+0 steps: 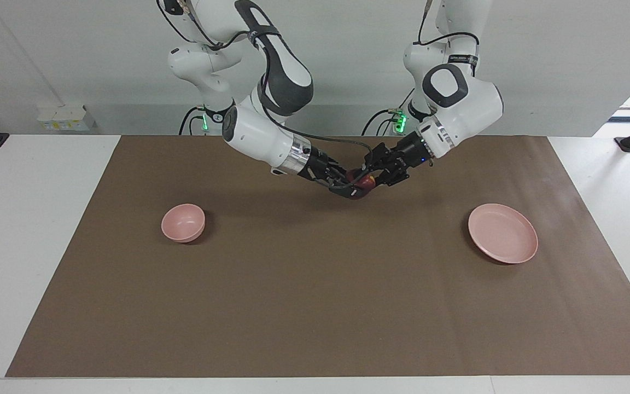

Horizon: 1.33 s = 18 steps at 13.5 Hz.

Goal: Move apple from plate to bowl

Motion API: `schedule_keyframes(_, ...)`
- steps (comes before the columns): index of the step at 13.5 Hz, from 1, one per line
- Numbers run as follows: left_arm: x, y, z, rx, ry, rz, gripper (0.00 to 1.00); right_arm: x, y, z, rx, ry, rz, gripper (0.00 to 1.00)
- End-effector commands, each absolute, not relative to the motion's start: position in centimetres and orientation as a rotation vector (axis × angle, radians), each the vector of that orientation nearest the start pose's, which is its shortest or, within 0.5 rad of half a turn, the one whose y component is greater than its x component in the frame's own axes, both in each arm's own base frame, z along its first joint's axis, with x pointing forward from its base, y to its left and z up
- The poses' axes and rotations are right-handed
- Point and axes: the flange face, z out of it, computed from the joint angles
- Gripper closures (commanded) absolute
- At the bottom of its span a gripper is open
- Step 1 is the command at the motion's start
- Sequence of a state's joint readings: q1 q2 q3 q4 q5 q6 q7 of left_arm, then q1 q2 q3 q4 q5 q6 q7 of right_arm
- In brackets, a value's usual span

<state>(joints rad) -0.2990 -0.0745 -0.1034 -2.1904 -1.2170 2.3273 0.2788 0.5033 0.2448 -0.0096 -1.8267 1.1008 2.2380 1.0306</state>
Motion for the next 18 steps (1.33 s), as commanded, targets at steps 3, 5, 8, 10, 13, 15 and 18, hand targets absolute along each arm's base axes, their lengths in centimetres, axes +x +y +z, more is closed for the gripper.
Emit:
schedule_keyframes(3, 49.1, -23.3, 46.0, 2.160, 0.174, 0.143, 0.41, 55.7, 32.6, 42.9, -1.890, 1.327, 0.664, 1.00)
schedule_keyframes(5, 49.5, -23.3, 46.2, 2.159, 0.180, 0.149, 0.16, 55.9, 32.4, 42.9, -1.881, 1.344, 0.664, 1.00)
schedule_keyframes(8, 50.2, -23.0, 47.0, 2.157, 0.199, 0.164, 0.07, 55.9, 32.3, 42.9, -1.879, 1.345, 0.661, 1.00)
schedule_keyframes(10, 50.5, -22.5, 47.3, 2.156, 0.205, 0.176, 0.00, 56.1, 31.9, 42.7, -1.907, 1.344, 0.649, 1.00)
schedule_keyframes(13, 52.5, -21.0, 47.6, 2.298, 0.136, 0.291, 0.00, 57.1, 27.7, 45.5, -2.229, 1.241, 0.417, 1.00)
schedule_keyframes(15, 53.4, -21.0, 47.4, 2.446, -0.030, 0.330, 0.00, 57.7, 25.4, 46.8, -2.322, 1.214, 0.300, 1.00)
schedule_keyframes(18, 54.3, -20.9, 47.1, 2.713, -0.396, 0.351, 0.00, 57.9, 24.8, 47.8, -2.493, 1.059, 0.126, 1.00)
